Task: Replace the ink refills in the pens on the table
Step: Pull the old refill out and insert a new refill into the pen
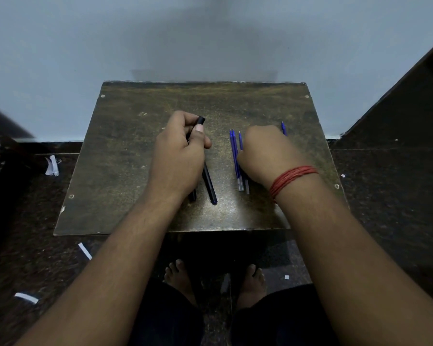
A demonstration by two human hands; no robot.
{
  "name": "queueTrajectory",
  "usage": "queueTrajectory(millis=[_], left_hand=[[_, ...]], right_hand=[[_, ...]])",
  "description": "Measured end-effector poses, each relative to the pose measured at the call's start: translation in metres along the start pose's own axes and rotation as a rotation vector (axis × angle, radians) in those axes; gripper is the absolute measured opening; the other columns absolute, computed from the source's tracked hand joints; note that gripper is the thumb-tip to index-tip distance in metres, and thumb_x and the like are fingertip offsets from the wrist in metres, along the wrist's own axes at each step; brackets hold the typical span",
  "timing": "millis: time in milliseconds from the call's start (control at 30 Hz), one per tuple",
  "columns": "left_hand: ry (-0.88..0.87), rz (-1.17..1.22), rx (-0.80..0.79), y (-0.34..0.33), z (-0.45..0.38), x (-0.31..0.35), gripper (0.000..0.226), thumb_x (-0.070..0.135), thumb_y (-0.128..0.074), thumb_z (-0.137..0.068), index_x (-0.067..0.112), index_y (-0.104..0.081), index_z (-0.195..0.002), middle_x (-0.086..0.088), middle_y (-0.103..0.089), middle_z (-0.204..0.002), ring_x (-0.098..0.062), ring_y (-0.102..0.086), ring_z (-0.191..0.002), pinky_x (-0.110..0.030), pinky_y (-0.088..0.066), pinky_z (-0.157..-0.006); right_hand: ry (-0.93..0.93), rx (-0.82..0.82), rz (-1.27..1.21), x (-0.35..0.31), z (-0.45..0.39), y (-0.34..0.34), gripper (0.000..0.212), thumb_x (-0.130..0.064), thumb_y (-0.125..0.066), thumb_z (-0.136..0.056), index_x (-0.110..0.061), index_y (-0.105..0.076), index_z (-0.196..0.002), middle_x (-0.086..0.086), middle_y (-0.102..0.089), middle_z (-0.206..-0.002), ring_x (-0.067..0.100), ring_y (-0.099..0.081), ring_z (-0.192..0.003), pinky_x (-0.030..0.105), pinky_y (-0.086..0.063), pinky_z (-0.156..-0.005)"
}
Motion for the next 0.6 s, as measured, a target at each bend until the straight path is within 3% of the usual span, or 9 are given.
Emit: queueTrajectory(millis=[433, 533, 600], left_hand=[[0.001, -0.002, -0.002, 0.0, 0.001, 0.002, 0.01, 0.016, -0.048, -0.101, 0.024, -0.053, -0.098, 0.011, -0.065, -0.074, 0.006, -0.055, -0.067, -0.007, -0.039, -0.06], [0.007, -0.003, -0.009, 0.0, 0.001, 0.001, 0.009, 0.017, -0.047, -0.102, 0.023, -0.054, -0.1, 0.01, -0.065, -0.075, 0.007, -0.056, -0.069, -0.007, -0.039, -0.061], [0.012, 0.0, -0.012, 0.0, 0.001, 0.001, 0.008, 0.018, -0.047, -0.102, 0.022, -0.054, -0.102, 0.01, -0.066, -0.076, 0.006, -0.058, -0.072, -0.01, -0.041, -0.064]], right_hand=[[-0.027, -0.057, 0.027, -0.002, -0.004, -0.01, 0.034, -0.025, -0.06, -0.091, -0.013, -0.041, -0.067, 0.006, -0.046, -0.074, 0.023, -0.053, -0.072, 0.029, -0.039, -0.059], [-0.008, -0.051, -0.052, -0.001, 0.0, 0.006, 0.032, -0.028, -0.059, -0.09, -0.011, -0.047, -0.067, 0.007, -0.054, -0.073, 0.017, -0.051, -0.06, 0.026, -0.035, -0.047], [0.015, -0.021, -0.161, 0.002, 0.005, 0.026, 0.031, -0.028, -0.057, -0.089, -0.006, -0.053, -0.068, 0.007, -0.057, -0.065, 0.018, -0.051, -0.052, 0.025, -0.041, -0.047]])
Point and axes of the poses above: each hand's wrist, its own z-axis away from the middle knuckle, its own y-axis out of the back of the hand, x = y × z, the point moved 10 cm from there along -z, towards the middle knuckle
